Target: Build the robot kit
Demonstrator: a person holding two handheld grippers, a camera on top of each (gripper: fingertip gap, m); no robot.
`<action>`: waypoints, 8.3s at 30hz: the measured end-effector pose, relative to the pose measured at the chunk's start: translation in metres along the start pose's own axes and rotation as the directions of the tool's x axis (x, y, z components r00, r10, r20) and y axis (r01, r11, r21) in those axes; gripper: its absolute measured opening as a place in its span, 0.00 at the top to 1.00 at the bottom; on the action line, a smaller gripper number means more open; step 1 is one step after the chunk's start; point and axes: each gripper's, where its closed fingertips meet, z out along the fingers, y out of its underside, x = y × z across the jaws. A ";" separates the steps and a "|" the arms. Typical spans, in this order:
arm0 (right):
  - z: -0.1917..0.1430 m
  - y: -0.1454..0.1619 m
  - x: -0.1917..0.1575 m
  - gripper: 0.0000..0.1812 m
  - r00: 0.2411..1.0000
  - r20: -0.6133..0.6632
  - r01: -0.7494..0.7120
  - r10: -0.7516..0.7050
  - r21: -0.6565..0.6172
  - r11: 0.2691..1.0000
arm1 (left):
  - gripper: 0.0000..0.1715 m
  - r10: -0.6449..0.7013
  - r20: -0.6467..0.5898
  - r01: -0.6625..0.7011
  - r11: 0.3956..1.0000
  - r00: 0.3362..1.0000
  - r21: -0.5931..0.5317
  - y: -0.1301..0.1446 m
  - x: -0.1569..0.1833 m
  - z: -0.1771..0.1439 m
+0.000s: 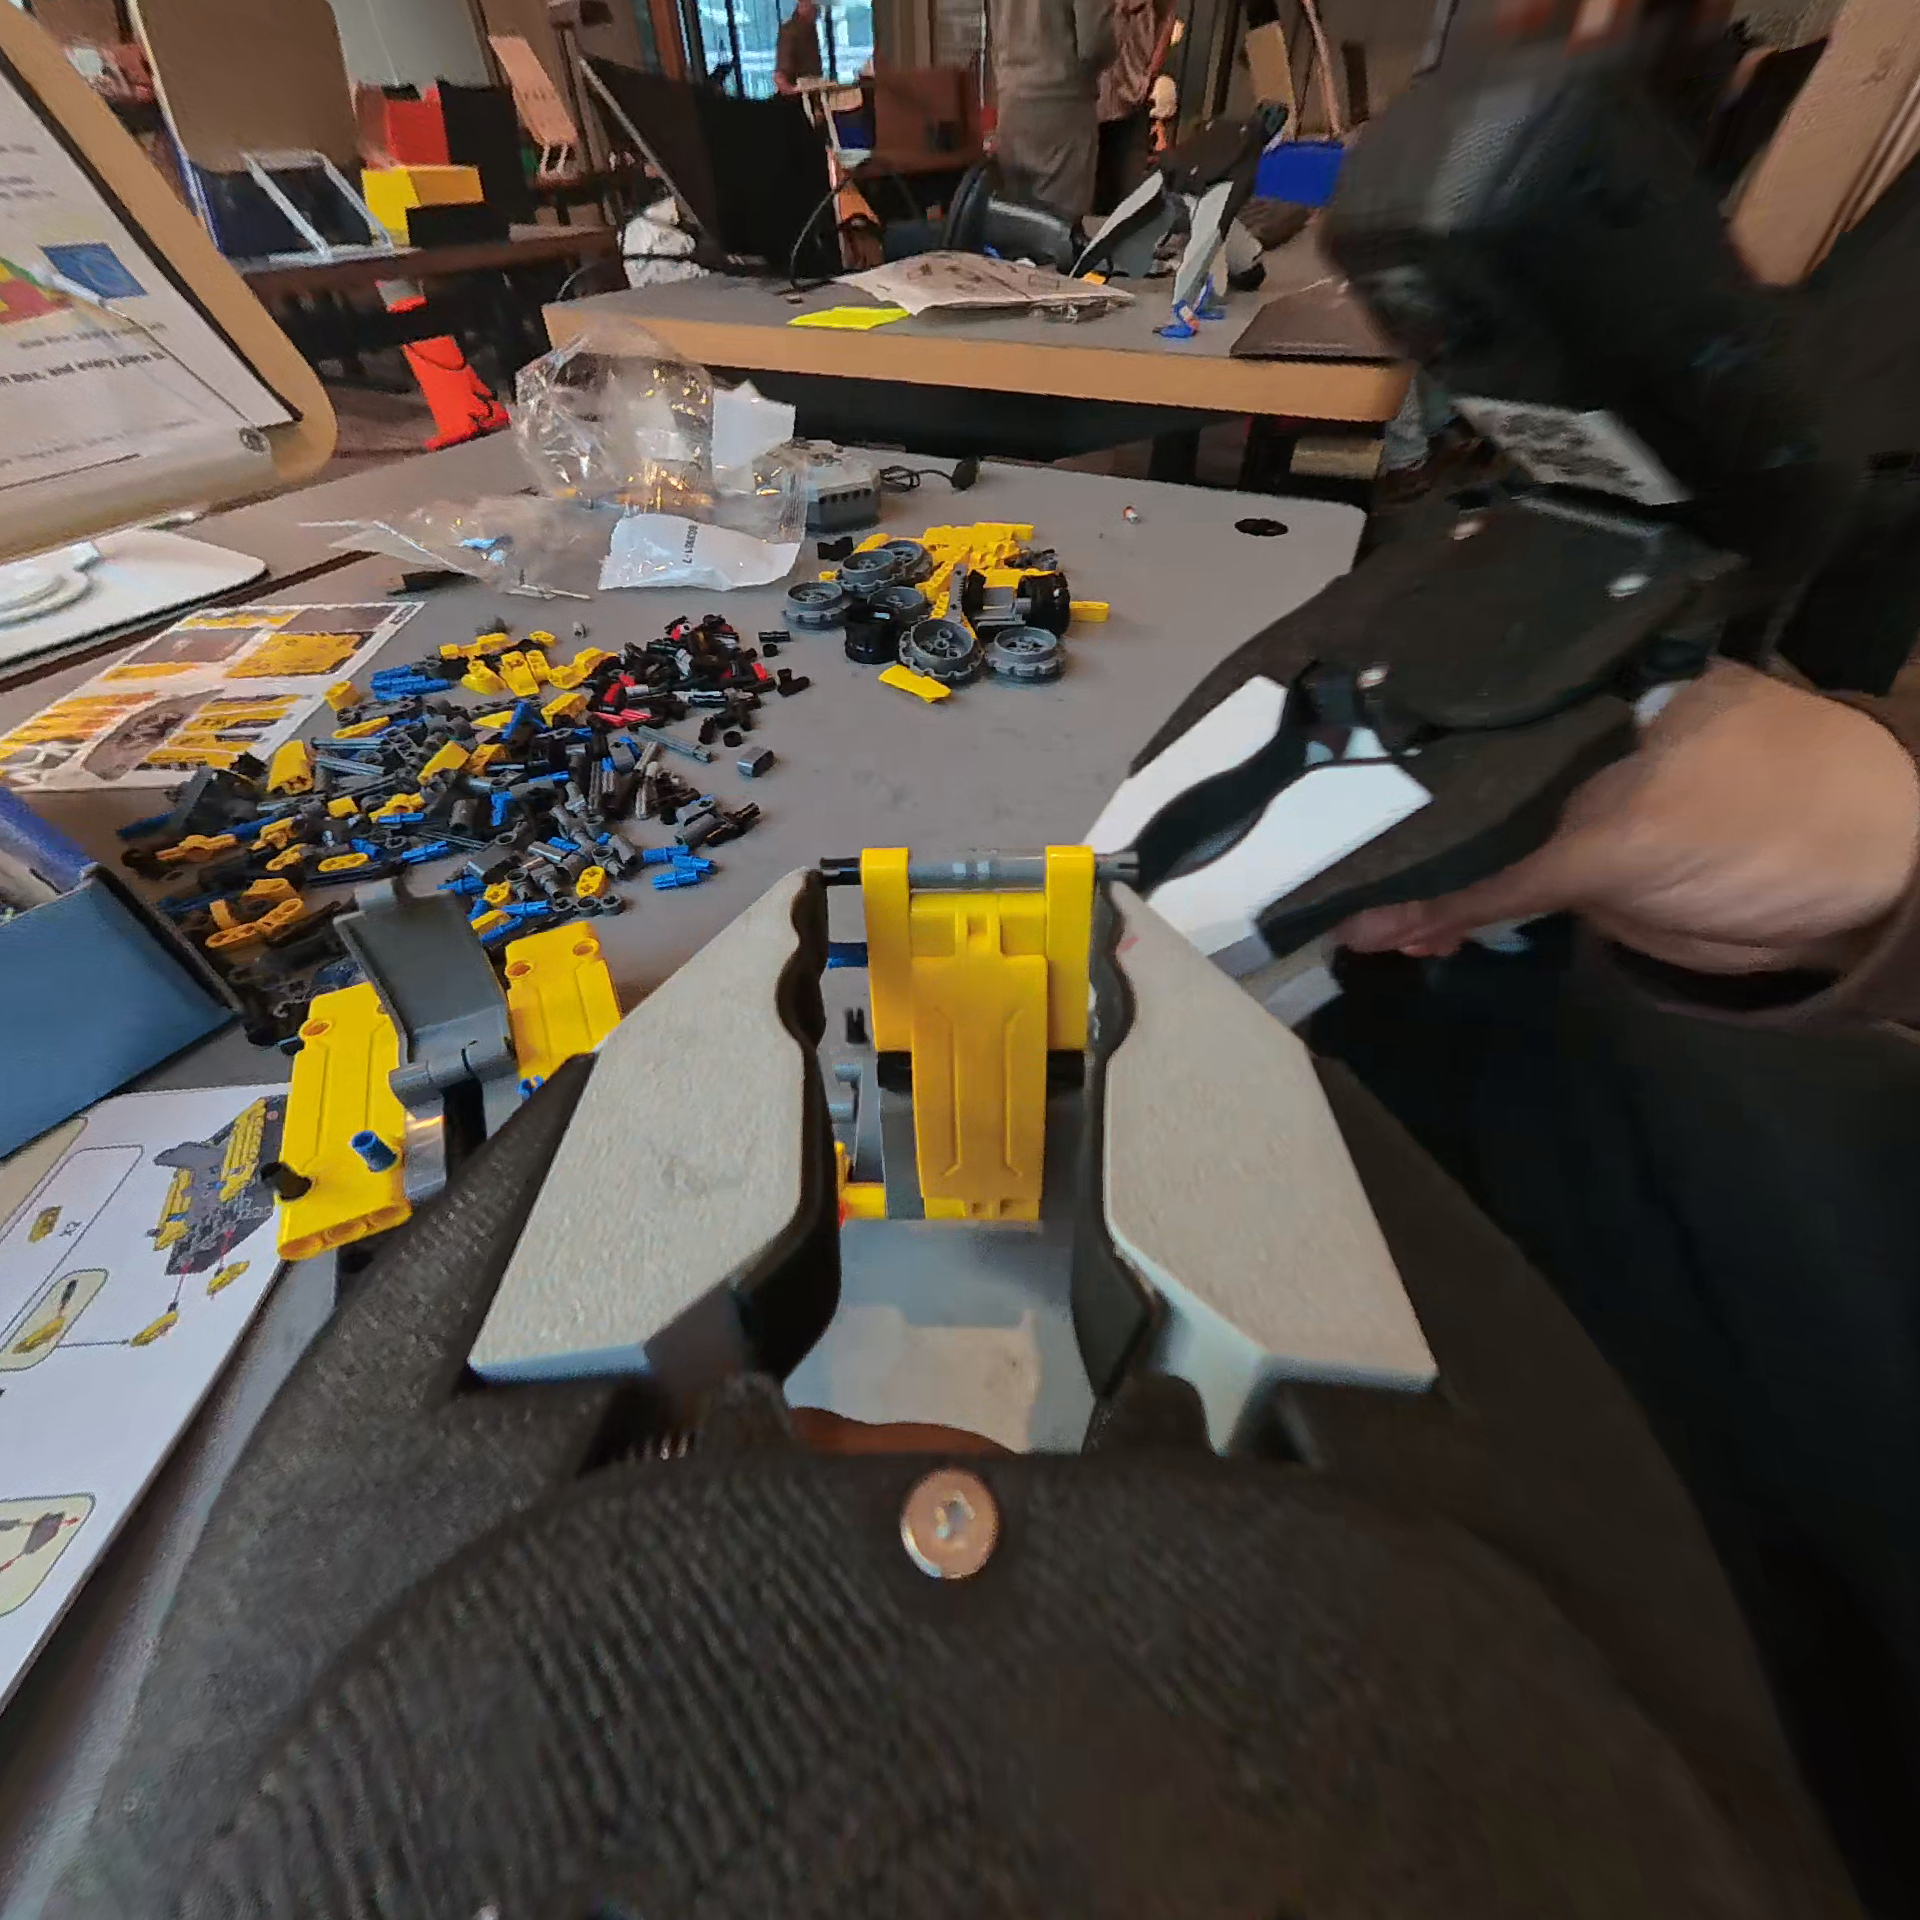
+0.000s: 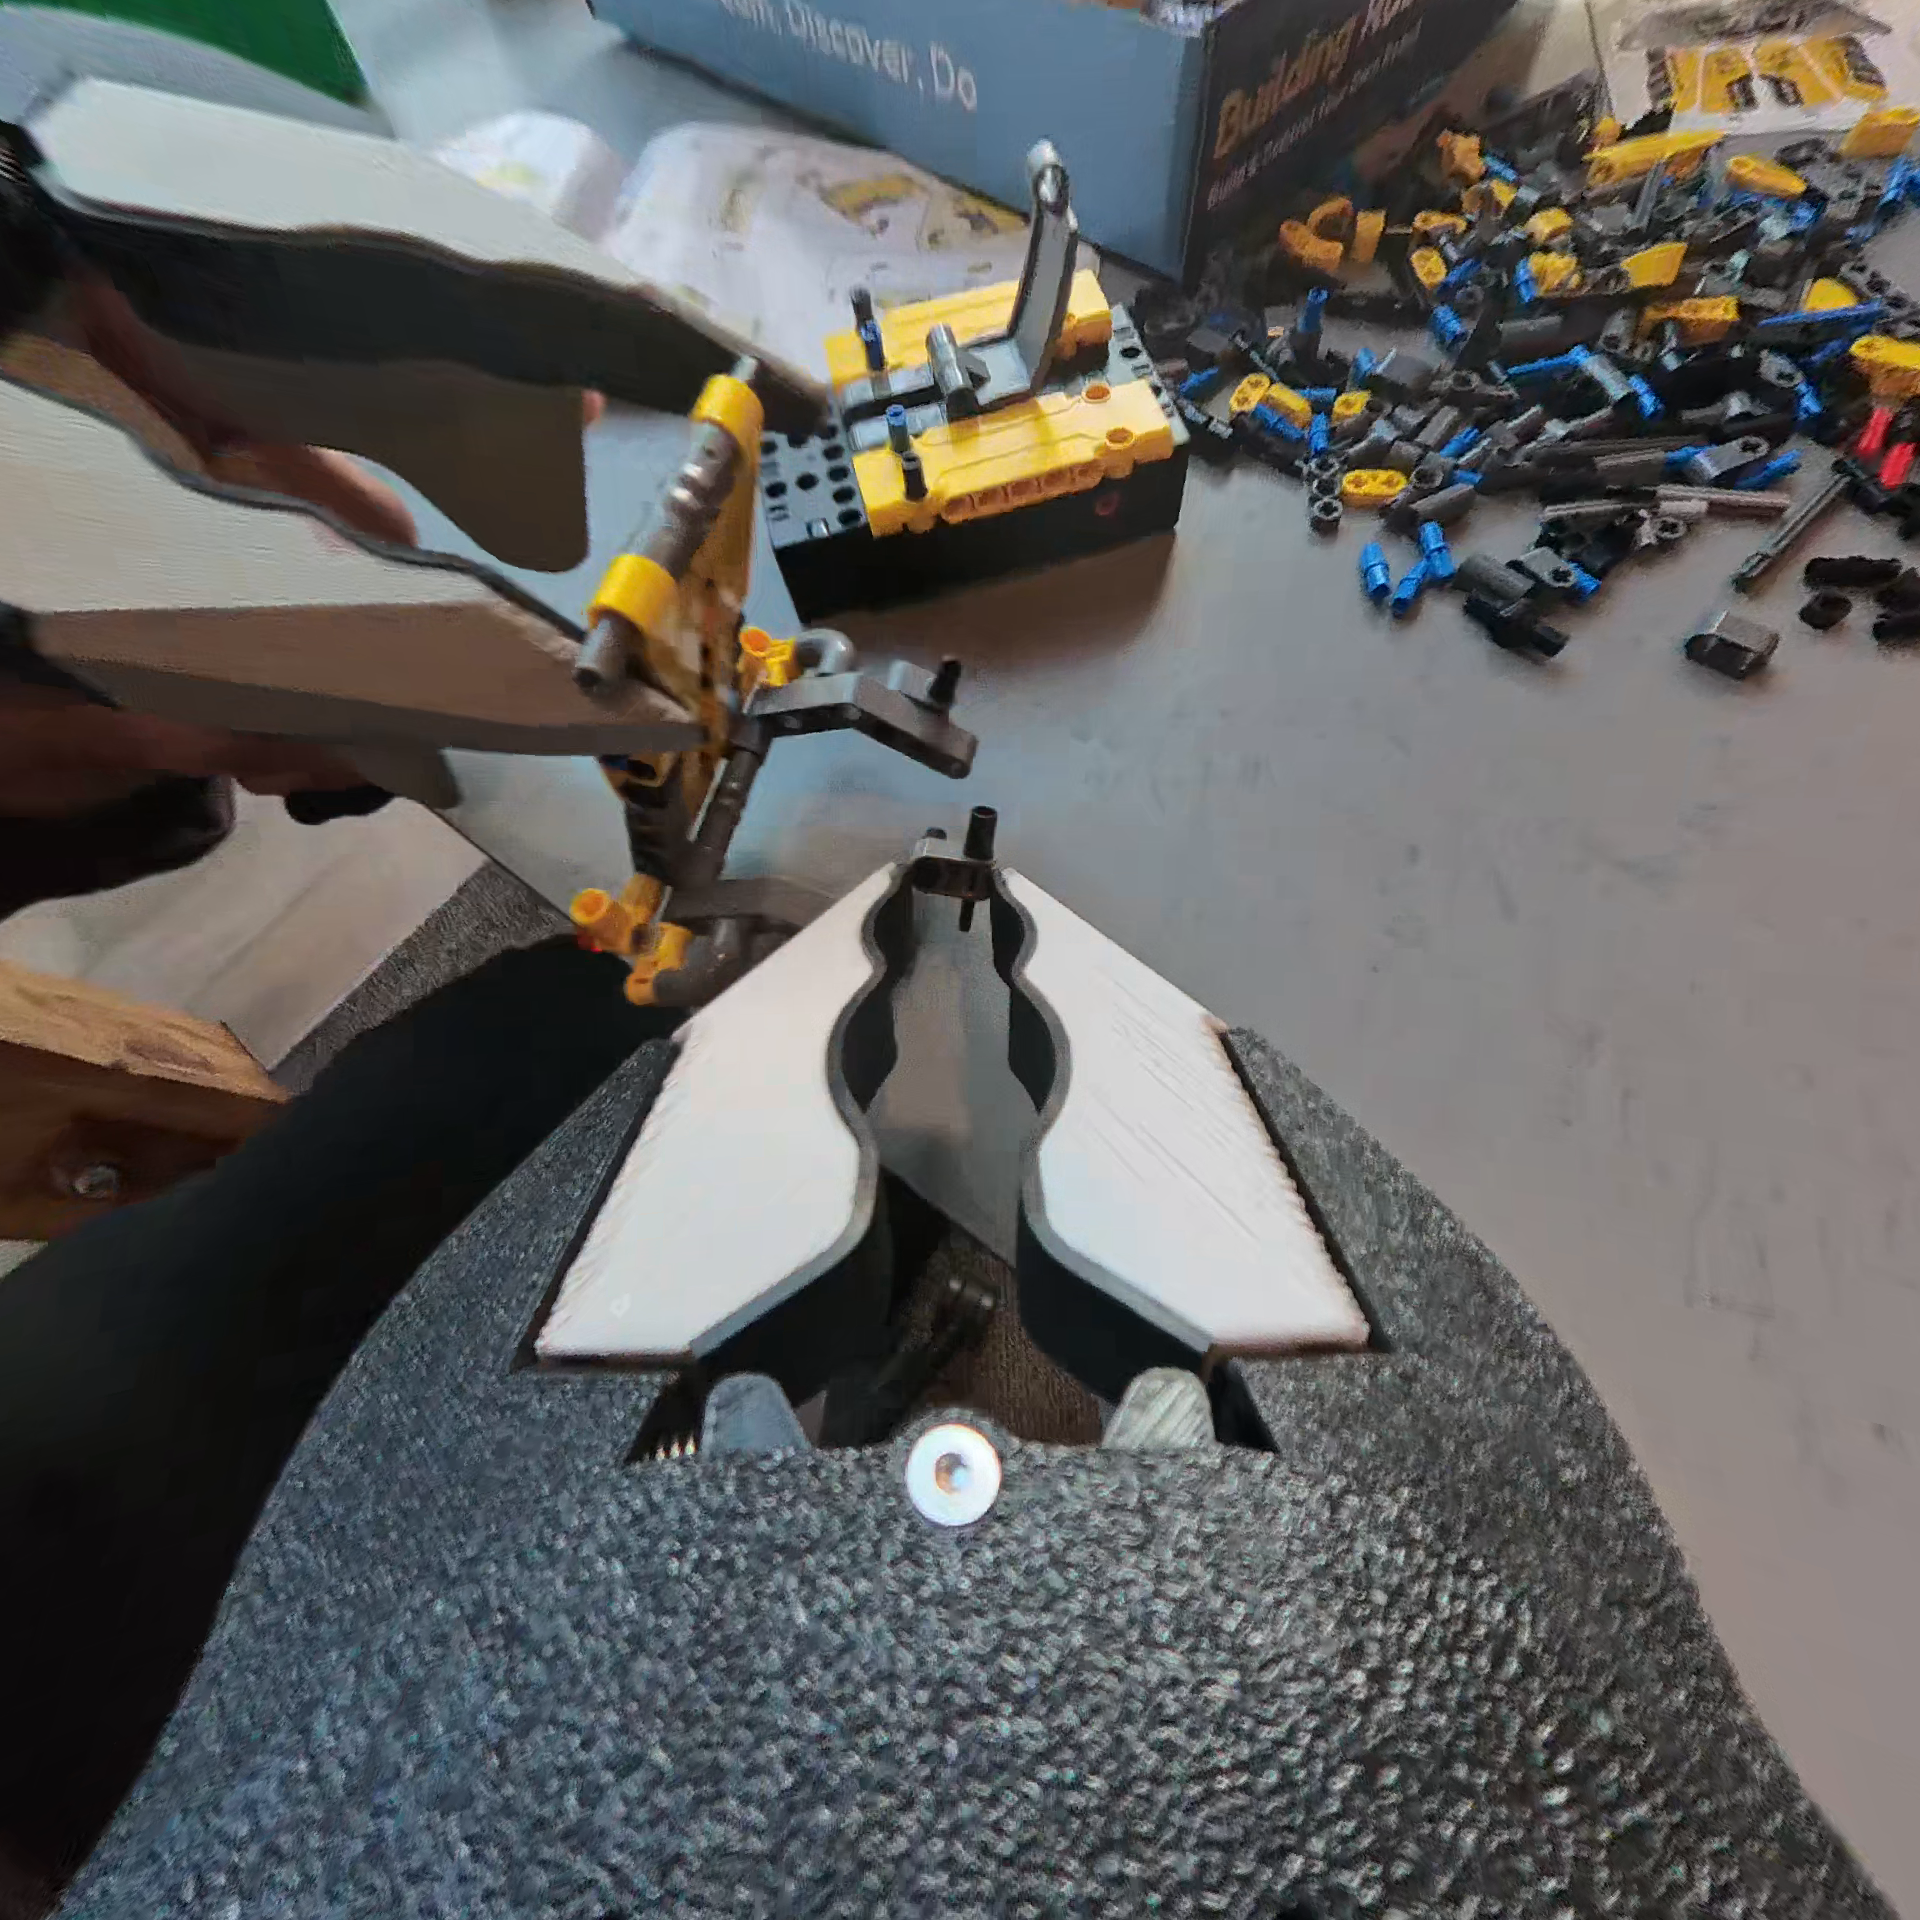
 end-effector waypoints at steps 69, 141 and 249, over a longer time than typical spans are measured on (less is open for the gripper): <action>0.004 -0.041 -0.067 0.94 0.965 0.202 0.149 -0.169 0.110 0.983 | 0.57 0.074 0.187 0.002 0.925 0.980 -0.379 0.077 -0.003 -0.036; -0.064 0.015 -0.054 0.94 0.995 0.097 -0.078 0.032 0.513 0.855 | 0.88 0.094 0.207 -0.030 0.956 0.974 -0.293 0.052 0.069 -0.051; -0.164 -0.017 -0.073 0.95 0.674 0.609 0.151 -0.418 0.440 0.885 | 0.99 0.861 -0.100 -0.797 0.501 0.499 0.336 -0.053 0.146 -0.022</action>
